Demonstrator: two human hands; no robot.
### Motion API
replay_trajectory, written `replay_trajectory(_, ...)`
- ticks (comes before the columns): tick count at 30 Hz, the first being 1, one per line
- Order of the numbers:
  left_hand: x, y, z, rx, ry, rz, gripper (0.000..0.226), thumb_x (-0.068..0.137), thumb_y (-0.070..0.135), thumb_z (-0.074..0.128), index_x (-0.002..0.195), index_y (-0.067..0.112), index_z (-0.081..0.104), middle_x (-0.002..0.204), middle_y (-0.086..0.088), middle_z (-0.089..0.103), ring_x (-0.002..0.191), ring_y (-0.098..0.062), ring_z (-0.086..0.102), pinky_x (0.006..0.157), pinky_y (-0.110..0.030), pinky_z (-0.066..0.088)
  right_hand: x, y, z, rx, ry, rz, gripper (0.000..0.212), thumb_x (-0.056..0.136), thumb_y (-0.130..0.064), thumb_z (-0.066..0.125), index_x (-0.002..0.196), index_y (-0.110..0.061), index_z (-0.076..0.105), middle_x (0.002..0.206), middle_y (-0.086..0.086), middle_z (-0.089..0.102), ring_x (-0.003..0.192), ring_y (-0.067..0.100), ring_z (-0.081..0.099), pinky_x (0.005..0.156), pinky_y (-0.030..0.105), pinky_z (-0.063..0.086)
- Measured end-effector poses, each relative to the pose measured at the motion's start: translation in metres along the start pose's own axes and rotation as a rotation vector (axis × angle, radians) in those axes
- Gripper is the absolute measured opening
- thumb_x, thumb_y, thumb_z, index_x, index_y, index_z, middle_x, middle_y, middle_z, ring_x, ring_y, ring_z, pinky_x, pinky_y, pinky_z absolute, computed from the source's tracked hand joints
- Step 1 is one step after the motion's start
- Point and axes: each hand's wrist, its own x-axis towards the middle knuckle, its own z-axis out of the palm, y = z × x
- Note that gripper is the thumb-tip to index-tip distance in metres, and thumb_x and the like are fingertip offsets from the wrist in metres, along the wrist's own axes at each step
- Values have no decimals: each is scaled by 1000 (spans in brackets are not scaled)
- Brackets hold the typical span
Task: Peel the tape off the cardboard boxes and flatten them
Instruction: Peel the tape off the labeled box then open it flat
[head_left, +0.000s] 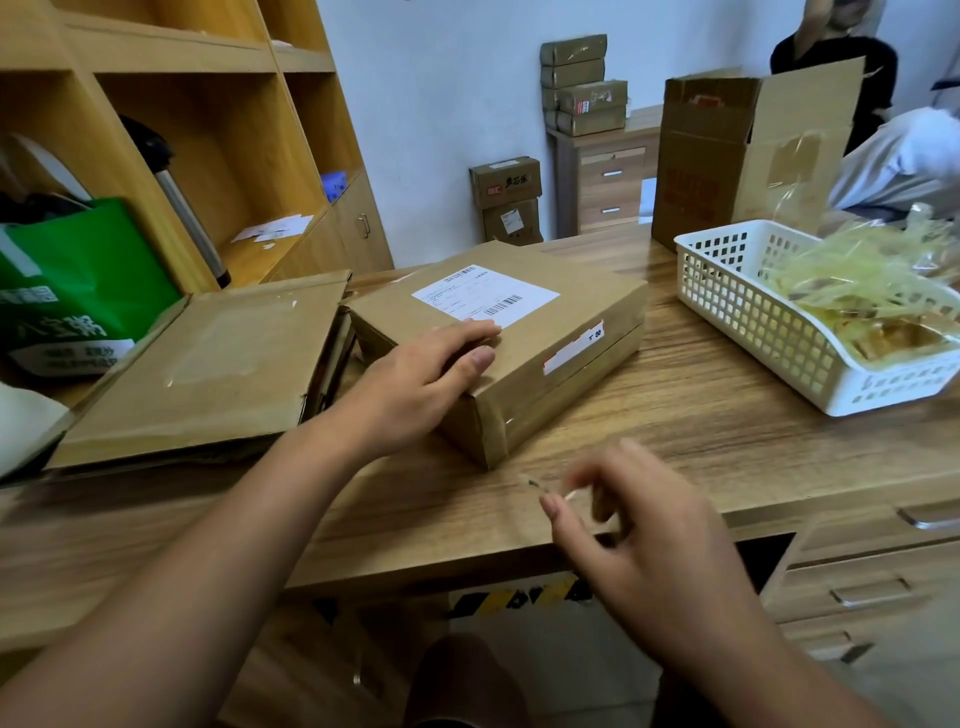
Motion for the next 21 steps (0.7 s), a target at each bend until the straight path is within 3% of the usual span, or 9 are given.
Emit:
replay_trajectory(5,-9,-8,-18,74,-132,67,51,98,61,44,147,48,44,153,34,31,139,25,14,124,-28,14,26,23,-16,24,155,163,34,73,-57,72,81,-30,53,83,-14,48,72,4,51,55,27,42)
replay_trajectory(10,-11,-3,-21,101,-205,102,55,95,63,48,148,57,35,157,37,21,138,27,5,119,-19,4,40,31,-17,90,231,236,31,78,-47,75,77,-26,52,94,-17,44,65,14,51,56,26,45)
replay_trajectory(13,-10,-1,-19,117,-190,97,53,96,65,47,147,59,35,156,38,23,141,22,10,120,-25,11,41,33,-17,131,253,212,28,81,-38,75,74,-28,50,103,-17,47,61,11,54,60,19,46)
replay_trajectory(15,-8,1,-18,152,-166,86,52,94,68,46,145,62,35,154,41,25,145,15,16,120,-33,22,40,33,-17,165,251,184,29,83,-32,73,72,-28,46,115,-15,54,65,11,59,63,23,48)
replay_trajectory(17,-6,4,-14,194,-128,69,52,92,71,45,143,63,36,152,43,26,144,13,20,117,-37,29,37,31,-17,211,226,169,33,86,-25,70,70,-32,42,121,-19,61,59,14,62,56,30,50)
replay_trajectory(21,-3,12,-3,233,-30,55,56,88,78,40,142,63,38,151,42,30,144,12,23,114,-34,32,25,23,-17,330,165,143,42,89,-13,69,67,-34,40,109,-20,72,46,22,61,44,39,49)
